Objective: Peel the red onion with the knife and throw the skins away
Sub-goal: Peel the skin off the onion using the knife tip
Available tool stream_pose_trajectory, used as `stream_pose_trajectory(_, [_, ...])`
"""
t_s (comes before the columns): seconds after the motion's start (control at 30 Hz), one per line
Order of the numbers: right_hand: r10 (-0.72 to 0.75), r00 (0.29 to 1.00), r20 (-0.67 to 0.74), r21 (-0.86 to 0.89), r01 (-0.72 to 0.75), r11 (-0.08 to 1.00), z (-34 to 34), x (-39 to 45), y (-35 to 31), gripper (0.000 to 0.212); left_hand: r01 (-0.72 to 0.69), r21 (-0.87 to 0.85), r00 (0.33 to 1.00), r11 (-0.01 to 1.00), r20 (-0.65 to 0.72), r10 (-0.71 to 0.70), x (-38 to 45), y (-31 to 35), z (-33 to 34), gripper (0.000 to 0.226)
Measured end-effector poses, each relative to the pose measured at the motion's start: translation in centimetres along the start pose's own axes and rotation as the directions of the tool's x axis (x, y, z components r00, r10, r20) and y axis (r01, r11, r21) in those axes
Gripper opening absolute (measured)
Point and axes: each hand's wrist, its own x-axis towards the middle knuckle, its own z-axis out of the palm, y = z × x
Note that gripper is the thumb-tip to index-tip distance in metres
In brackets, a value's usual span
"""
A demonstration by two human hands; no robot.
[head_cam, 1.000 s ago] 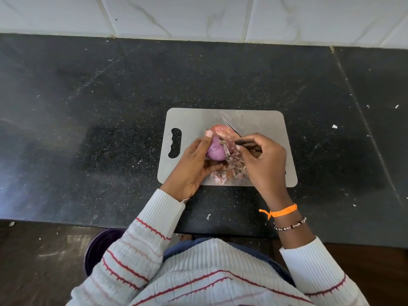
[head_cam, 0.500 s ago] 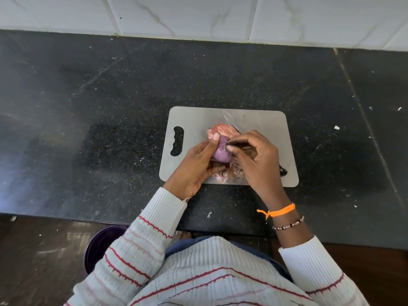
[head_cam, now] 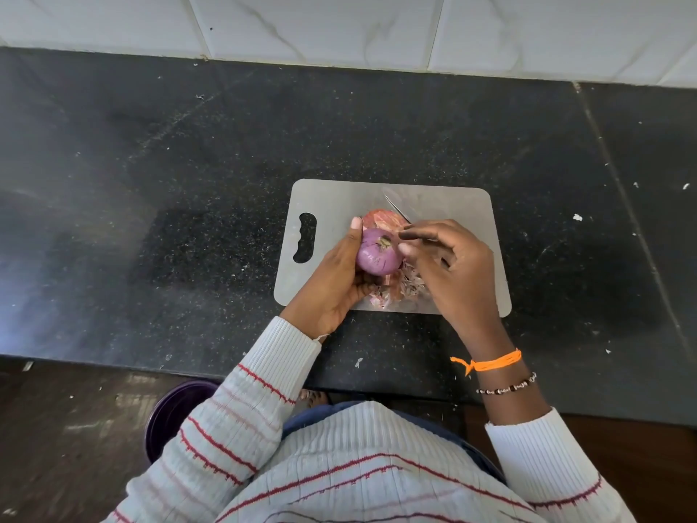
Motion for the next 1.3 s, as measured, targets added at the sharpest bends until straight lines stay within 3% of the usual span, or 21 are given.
stream_pose_trajectory(0.07, [0.041,0.994,0.097,0.072,-0.048,0.996,0.5,0.0,-0.1,0.026,-0.014,-0.015,1.000,1.000,0.024,0.014,-0.1,0.0,0.0,0.054])
stream_pose_trajectory(0.13, [0.075,0.992,0.105,0.131,-0.088,0.987,1.0,-0.1,0.1,0.030,-0.025,-0.019,0.999,1.000,0.034,0.025,-0.2,0.0,0.1,0.048])
stream_pose_trajectory(0.27, [0.137,0.989,0.060,0.261,-0.148,0.954,1.3,0.0,0.3,0.018,-0.025,-0.015,0.999,1.000,0.042,0.026,-0.2,-0.2,0.1,0.047])
stream_pose_trajectory(0.4, [0.143,0.988,-0.054,0.198,-0.129,0.972,1.4,0.2,0.8,0.006,-0.007,0.016,0.997,1.000,0.077,0.006,-0.3,-0.2,0.0,0.037])
stream_pose_trajectory(0.5, [0.205,0.970,-0.130,0.179,-0.180,0.967,1.2,0.3,1.5,0.010,0.025,-0.031,0.990,0.999,0.136,-0.021,-0.3,0.0,-0.2,0.024])
stream_pose_trajectory(0.63, [0.243,0.951,-0.189,0.175,-0.211,0.962,0.7,0.2,1.8,0.019,0.072,-0.138,0.983,0.988,0.179,-0.047,-0.2,0.1,-0.5,0.027])
stream_pose_trajectory(0.73, [0.213,0.966,-0.145,0.161,-0.189,0.969,0.3,0.3,1.5,0.021,0.067,-0.170,0.981,0.983,0.193,-0.034,0.0,0.2,-0.5,0.035])
stream_pose_trajectory(0.83, [0.180,0.983,-0.033,0.227,-0.168,0.959,-0.1,0.3,0.8,0.008,0.055,-0.144,0.988,0.988,0.153,-0.033,0.1,0.3,-0.1,0.035])
stream_pose_trajectory(0.93, [0.058,0.998,0.019,0.193,-0.060,0.979,-0.1,0.4,0.5,0.011,0.044,-0.083,0.993,0.996,0.109,-0.035,0.4,0.3,0.1,0.051])
stream_pose_trajectory(1.3, [-0.234,0.972,-0.031,-0.130,0.228,0.965,0.3,0.6,0.3,0.019,0.021,-0.034,0.999,0.999,0.051,-0.019,0.3,0.5,0.6,0.048])
